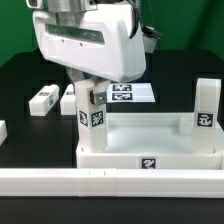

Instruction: Assemble desk

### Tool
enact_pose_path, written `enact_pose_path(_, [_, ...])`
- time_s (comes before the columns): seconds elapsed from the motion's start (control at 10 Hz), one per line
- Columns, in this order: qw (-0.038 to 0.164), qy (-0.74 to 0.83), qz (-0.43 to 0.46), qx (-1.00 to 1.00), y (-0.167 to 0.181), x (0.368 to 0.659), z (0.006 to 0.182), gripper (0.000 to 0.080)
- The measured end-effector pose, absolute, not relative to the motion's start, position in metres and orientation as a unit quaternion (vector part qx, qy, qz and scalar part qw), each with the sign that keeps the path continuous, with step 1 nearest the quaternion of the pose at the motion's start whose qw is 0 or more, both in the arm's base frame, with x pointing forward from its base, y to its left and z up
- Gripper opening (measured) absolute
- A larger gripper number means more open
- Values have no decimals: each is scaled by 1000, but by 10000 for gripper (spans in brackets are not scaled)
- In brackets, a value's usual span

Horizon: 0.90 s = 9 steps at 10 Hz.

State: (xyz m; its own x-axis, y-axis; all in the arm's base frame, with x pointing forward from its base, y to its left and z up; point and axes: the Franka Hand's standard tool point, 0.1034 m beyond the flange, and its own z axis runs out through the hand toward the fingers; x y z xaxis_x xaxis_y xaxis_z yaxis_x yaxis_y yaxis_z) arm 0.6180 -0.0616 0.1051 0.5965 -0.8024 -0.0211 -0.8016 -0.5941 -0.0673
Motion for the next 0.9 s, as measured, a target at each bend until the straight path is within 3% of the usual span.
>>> enact_pose_path(0.1, [35, 435, -6, -900, -62, 618, 105, 473])
enact_pose_path(0.2, [35, 420, -7, -907, -61, 618, 105, 589])
enact_pose_path(0.3, [33, 386, -8, -922, -60, 618, 105, 589])
enact_pose_path(0.4, [29, 320, -11, -947, -60, 618, 106, 639])
enact_pose_path(0.9, [20, 76, -16, -997, -60, 618, 104, 649])
